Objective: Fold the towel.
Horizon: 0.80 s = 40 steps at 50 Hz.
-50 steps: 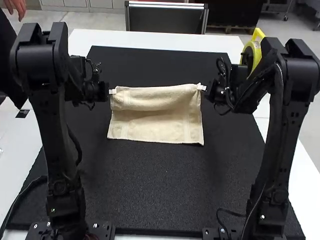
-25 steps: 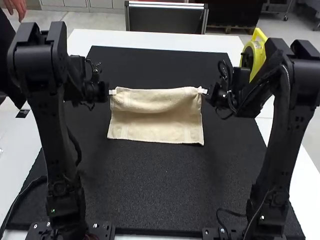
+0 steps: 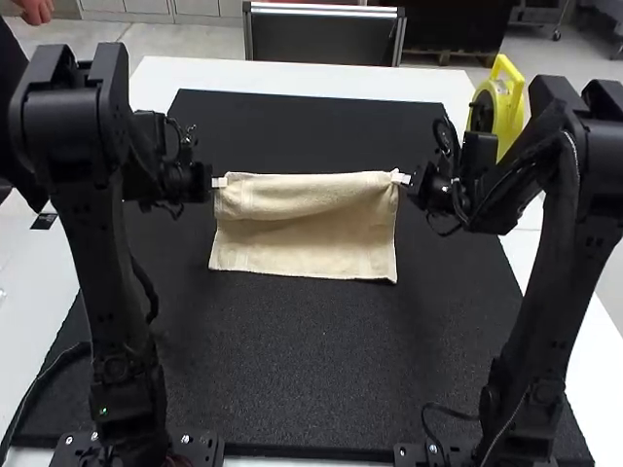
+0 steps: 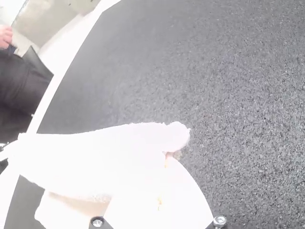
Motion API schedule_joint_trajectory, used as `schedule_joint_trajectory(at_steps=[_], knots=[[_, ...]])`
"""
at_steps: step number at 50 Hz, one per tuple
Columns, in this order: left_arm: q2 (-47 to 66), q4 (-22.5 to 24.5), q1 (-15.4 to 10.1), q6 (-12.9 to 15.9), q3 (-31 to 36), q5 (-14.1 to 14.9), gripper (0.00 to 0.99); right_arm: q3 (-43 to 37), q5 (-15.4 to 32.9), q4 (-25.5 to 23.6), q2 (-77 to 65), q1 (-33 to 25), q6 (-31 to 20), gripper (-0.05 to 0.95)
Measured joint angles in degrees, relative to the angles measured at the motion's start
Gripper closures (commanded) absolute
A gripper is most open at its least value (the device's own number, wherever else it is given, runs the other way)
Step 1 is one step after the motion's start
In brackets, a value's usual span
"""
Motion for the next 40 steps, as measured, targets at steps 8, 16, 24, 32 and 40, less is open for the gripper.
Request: schedule_joint_trajectory(at_steps=[8,16,24,32,40], knots=[[-0.76,-0.22,0.57,0.02,-0.33,0.35,0.969,-1.64,-0.44,-0.04,-0.85,0.0,0.0,0.92],[-1.4,-0.22,0.68,0.02,-1.05,0.57,0.969,-3.28,-0.59,-0.02,-2.01,0.0,0.0,0.92],[-1.51,-0.24,0.96,0.02,-2.21,0.79,0.969,-4.92,-0.59,-0.09,-4.02,0.0,0.0,0.92],[-1.97,-0.42,1.01,0.02,-3.58,0.79,0.969,-6.49,-0.59,-0.37,-6.27,0.0,0.0,0.92],[-4.48,-0.66,1.01,0.02,-4.98,0.76,0.969,-8.11,-0.59,-1.68,-8.28,0.0,0.0,0.92]])
